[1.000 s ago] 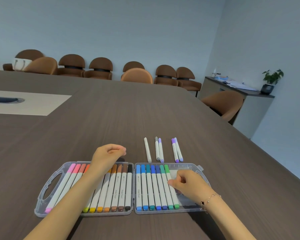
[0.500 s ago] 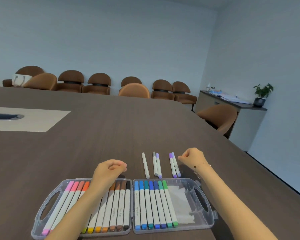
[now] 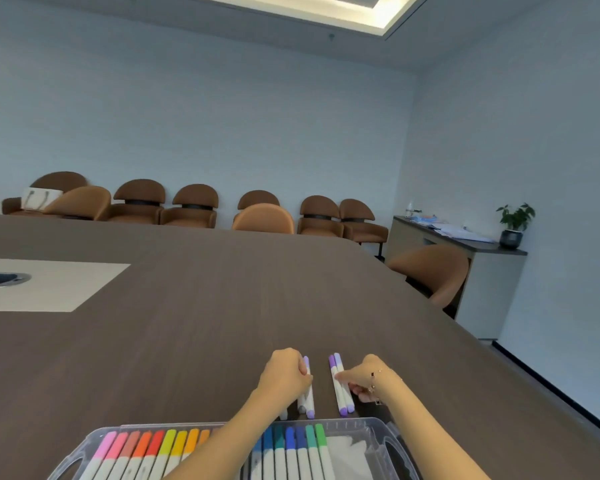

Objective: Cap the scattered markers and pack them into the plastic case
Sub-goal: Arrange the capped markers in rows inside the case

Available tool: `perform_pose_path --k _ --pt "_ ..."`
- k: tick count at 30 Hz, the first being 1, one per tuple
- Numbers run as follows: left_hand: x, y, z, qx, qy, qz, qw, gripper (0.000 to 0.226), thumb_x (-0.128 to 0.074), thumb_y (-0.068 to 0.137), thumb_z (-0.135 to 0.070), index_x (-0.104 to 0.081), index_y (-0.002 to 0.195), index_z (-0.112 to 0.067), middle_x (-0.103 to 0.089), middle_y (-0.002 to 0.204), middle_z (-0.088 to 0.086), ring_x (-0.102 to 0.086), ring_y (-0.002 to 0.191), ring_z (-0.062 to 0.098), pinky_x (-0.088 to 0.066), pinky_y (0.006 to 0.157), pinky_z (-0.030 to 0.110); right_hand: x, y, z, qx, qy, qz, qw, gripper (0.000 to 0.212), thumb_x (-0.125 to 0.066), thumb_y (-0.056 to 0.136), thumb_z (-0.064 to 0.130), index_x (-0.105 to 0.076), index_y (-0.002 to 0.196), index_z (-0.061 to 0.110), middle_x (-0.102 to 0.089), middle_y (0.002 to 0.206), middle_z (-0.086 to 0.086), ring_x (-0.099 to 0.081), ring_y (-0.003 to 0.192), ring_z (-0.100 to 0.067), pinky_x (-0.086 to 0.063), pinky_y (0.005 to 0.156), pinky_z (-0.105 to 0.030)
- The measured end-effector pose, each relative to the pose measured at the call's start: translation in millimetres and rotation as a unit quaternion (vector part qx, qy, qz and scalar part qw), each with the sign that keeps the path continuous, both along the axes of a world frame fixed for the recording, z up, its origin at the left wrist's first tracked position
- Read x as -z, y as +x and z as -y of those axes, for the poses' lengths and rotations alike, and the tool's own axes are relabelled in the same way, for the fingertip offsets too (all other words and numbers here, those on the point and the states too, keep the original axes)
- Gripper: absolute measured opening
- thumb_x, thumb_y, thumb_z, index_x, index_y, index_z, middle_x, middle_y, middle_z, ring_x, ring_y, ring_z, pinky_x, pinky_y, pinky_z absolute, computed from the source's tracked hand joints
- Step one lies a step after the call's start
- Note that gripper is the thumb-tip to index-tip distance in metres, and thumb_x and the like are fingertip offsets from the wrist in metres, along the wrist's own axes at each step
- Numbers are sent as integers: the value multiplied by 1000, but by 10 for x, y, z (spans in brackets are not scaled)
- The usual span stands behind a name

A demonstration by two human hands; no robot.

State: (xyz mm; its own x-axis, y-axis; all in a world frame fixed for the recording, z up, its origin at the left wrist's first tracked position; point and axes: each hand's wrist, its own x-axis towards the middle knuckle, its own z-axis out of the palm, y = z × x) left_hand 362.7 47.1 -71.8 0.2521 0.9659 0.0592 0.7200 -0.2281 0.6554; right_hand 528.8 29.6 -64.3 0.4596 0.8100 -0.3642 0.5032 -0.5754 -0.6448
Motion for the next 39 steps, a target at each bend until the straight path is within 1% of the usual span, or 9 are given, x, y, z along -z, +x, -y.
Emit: perform_pose_path --k 4,7,9,14,19,23,28,33,39 --pt "10 232 -102 -1 -6 -100 995 16 -64 86 -25 -59 91 -11 -59 88 6 -63 84 20 -51 76 28 6 39 2 -8 6 -34 999 21 -69 83 26 -56 80 10 -53 69 -3 -47 57 -10 -44 51 -17" --pt "1 311 -111 2 -14 -165 986 23 -59 90 -21 -62 104 -4 -66 101 13 -65 99 25 -48 89 29 -27 61 58 -4 16 -79 997 16 -66 84 20 -57 78 9 -51 65 -3 -45 56 -10 -42 51 -17" --pt "-51 336 -70 18 -16 -180 983 20 -59 90 -24 -62 96 -5 -65 92 10 -66 92 23 -48 78 26 -89 65 145 0 43 -95 995 15 -64 85 21 -59 78 9 -52 65 -3 -47 55 -9 -41 49 -16" --pt "-245 170 -26 31 -50 -40 997 26 -66 83 -31 -59 71 -8 -48 62 2 -46 53 10 -36 51 19 -320 40 591 -79 77 -73 991 31 -60 87 34 -67 71 8 -54 58 -2 -41 46 -9 -37 44 -16" --pt "-362 -358 144 33 0 100 994 8 -67 82 -22 -70 86 -15 -67 77 0 -59 66 10 -48 60 18 -301 -229 1068 -224 -64 -63 970 24 -62 85 30 -70 82 7 -63 65 3 -36 43 -5 -30 42 -15" --pt "-281 -611 354 94 33 168 981 7 -69 84 -21 -70 89 -26 -70 83 -6 -67 76 12 -56 72 23 -185 -355 1171 -215 -79 -3 973 19 -63 82 27 -63 70 13 -60 60 5 -35 42 -6 -29 42 -14" --pt "-218 -656 533 172 38 161 971 15 -71 83 -17 -71 93 -27 -69 97 -9 -67 86 11 -56 79 25 -231 -359 1297 -200 -66 -2 977 21 -62 81 23 -71 86 5 -69 81 -3 -36 44 -7 -32 43 -16" --pt "-198 -603 569 239 100 107 960 17 -71 82 -14 -72 88 -30 -62 92 -8 -62 80 11 -54 69 21 -171 -363 1377 -183 -56 -3 981 32 -61 87 33 -71 101 5 -68 74 5 -39 47 -6 -34 43 -13" --pt "-150 -593 523 273 125 31 953 14 -71 83 -18 -73 91 -28 -61 89 -15 -59 84 5 -39 72 -2 -196 -360 1347 -200 -66 8 978 30 -61 89 36 -63 66 15 -52 37 12 -35 46 -6 -33 46 -15"
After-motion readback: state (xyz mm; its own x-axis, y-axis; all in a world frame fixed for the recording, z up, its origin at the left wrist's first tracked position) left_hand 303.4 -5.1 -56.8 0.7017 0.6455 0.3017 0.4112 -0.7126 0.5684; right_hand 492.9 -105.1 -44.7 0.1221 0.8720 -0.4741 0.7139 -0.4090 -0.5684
